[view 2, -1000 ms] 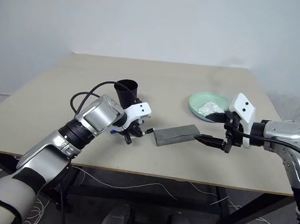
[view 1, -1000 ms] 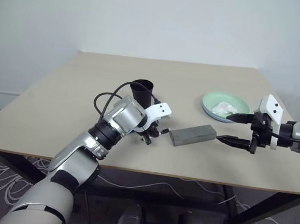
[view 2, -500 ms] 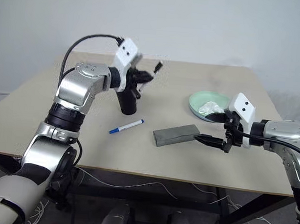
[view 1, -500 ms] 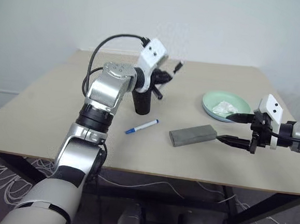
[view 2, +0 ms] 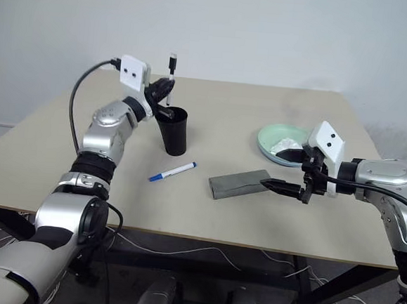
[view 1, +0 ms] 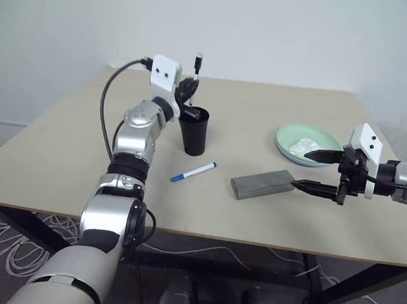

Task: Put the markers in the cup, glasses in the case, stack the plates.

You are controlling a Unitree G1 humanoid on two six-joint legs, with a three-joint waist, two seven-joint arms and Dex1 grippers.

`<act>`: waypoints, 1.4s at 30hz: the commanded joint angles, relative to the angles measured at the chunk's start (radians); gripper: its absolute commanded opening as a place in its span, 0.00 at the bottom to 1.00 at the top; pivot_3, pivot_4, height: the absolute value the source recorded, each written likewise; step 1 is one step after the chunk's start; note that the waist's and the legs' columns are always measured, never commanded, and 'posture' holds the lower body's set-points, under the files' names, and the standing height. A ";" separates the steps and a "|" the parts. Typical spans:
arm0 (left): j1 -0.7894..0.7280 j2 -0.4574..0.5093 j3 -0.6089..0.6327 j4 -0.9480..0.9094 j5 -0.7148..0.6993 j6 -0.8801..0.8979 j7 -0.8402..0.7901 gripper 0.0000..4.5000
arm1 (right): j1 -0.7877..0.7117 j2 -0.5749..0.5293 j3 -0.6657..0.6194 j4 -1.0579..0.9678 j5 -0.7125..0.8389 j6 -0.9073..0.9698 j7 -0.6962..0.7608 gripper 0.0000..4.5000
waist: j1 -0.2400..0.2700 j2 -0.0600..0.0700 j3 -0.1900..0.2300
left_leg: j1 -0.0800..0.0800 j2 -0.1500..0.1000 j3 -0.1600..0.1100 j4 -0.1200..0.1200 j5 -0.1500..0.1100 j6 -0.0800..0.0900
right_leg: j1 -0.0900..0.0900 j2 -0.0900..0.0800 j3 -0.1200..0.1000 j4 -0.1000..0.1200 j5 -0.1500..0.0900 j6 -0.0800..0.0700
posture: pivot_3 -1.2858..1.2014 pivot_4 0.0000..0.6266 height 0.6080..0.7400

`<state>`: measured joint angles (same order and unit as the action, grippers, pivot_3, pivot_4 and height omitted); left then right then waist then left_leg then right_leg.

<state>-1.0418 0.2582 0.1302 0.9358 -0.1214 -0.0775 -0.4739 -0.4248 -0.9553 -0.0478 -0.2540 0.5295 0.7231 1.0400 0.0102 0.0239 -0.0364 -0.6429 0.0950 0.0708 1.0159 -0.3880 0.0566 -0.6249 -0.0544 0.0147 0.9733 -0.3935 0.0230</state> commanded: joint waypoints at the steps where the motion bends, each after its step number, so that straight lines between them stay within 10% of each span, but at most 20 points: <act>1: -0.036 -0.005 0.032 0.065 -0.013 -0.124 0.024 0.00 | -0.029 0.004 -0.018 -0.021 0.006 -0.004 -0.007 1.00 | -0.001 0.000 0.000 | 0.000 0.000 0.000 0.000 0.000 0.000 | 0.000 0.000 0.000 0.000 0.000 0.000 | 0.52 0.00 0.05; 8: -0.059 -0.010 0.031 0.165 -0.015 -0.175 -0.003 0.00 | -0.027 0.006 -0.024 -0.024 0.006 -0.003 -0.012 1.00 | -0.001 0.000 0.000 | 0.002 0.000 -0.001 0.000 0.000 0.000 | 0.002 0.000 -0.001 0.001 0.000 0.000 | 0.52 0.00 0.05; 22: -0.085 -0.007 0.027 0.109 -0.035 -0.155 -0.076 0.99 | -0.032 0.009 -0.020 -0.020 0.004 -0.007 -0.018 1.00 | -0.001 0.000 0.000 | 0.002 0.000 -0.001 0.000 0.000 0.000 | 0.002 0.000 -0.002 0.001 0.000 0.000 | 0.52 0.00 0.05; 35: 0.035 0.198 -0.294 -0.468 0.021 0.596 -0.514 0.99 | -0.021 0.018 -0.019 -0.032 0.004 -0.006 -0.018 1.00 | -0.009 0.001 -0.001 | 0.005 0.001 -0.001 -0.002 0.000 0.000 | 0.003 0.002 -0.001 0.001 0.000 0.000 | 0.52 0.00 0.05; 42: 0.092 0.294 -0.433 -0.522 0.121 0.715 -0.532 0.99 | -0.012 0.019 -0.022 -0.035 0.004 -0.008 -0.018 1.00 | -0.008 0.001 -0.001 | 0.005 0.002 -0.001 -0.001 0.000 0.000 | 0.001 0.003 -0.001 0.004 0.000 0.000 | 0.52 0.00 0.05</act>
<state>-0.9510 0.5347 -0.2828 0.4199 -0.0361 0.6351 -1.0054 -0.4233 -0.9327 -0.0474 -0.2639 0.5295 0.7231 1.0282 0.0024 0.0253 -0.0373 -0.6381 0.0973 0.0700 1.0147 -0.3880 0.0566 -0.6242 -0.0518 0.0137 0.9773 -0.3938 0.0228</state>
